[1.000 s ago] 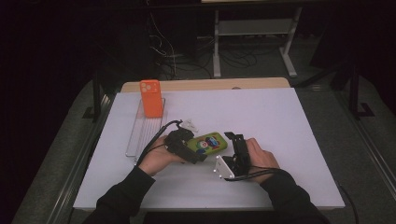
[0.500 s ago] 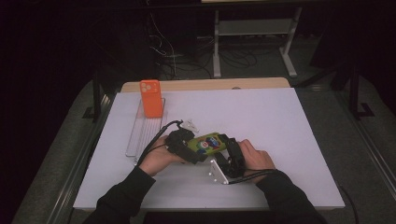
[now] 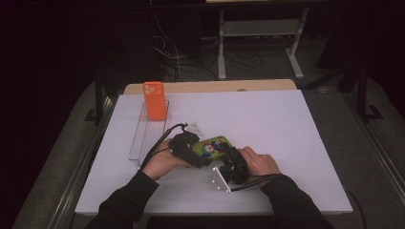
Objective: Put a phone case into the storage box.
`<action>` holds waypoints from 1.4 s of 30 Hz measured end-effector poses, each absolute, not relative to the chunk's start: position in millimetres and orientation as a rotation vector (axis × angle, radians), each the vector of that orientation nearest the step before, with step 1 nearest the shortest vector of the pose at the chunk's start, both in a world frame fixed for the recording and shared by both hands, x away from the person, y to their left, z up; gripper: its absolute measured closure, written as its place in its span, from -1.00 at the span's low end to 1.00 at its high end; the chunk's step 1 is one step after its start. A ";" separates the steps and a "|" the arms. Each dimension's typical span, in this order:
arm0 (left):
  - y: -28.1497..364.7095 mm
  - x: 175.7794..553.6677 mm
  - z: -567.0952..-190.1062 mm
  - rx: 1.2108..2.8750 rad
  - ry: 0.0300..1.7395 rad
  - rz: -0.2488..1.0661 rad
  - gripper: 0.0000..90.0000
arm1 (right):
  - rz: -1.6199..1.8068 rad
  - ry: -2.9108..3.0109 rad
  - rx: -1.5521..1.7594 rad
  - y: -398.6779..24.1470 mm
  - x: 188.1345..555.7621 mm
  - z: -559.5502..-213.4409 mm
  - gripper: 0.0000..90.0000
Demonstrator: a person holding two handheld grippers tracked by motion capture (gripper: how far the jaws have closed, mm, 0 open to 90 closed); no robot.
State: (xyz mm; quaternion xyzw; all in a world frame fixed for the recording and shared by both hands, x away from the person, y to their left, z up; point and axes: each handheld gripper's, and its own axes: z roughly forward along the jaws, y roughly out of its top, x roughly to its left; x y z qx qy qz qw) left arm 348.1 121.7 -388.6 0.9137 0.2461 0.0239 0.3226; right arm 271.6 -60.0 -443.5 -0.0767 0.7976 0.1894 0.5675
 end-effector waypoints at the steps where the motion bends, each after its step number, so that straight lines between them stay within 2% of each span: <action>1: 121.9 348.6 -388.5 2.401 0.643 0.061 -0.67 | 0.446 1.873 -0.185 -60.0 271.5 -443.3 0.39; 5: 122.0 348.3 -388.2 2.392 0.649 0.059 -0.67 | 0.440 1.892 -0.192 -60.1 270.3 -441.8 0.62; 8: 122.3 348.6 -388.2 2.394 0.646 0.056 -0.67 | 0.436 1.894 -0.205 -59.5 270.3 -442.5 0.66; 14: 123.4 346.0 -388.0 2.367 0.642 0.109 -0.78 | 0.440 1.874 -0.203 -58.8 269.0 -442.3 0.68; 17: 124.5 346.7 -387.5 2.345 0.645 0.087 -0.92 | 0.443 1.870 -0.188 -60.2 269.4 -441.4 0.68; 21: 128.3 347.2 -384.9 2.326 0.640 0.079 -0.99 | 0.431 1.887 -0.168 -62.9 271.4 -440.9 0.68; 30: 135.8 348.9 -383.1 2.292 0.650 0.088 -1.00 | 0.433 1.945 -0.060 -76.5 279.7 -440.4 0.68; 34: 138.3 350.7 -382.2 2.327 0.622 0.103 -1.00 | 0.438 1.974 -0.020 -80.7 281.5 -438.8 0.68; 39: 139.1 350.6 -383.6 2.285 0.665 0.094 -1.00 | 0.451 1.971 0.006 -86.0 286.3 -435.7 0.68; 42: 141.6 353.3 -383.8 2.321 0.626 0.109 -1.00 | 0.469 1.977 0.041 -88.0 287.6 -434.8 0.68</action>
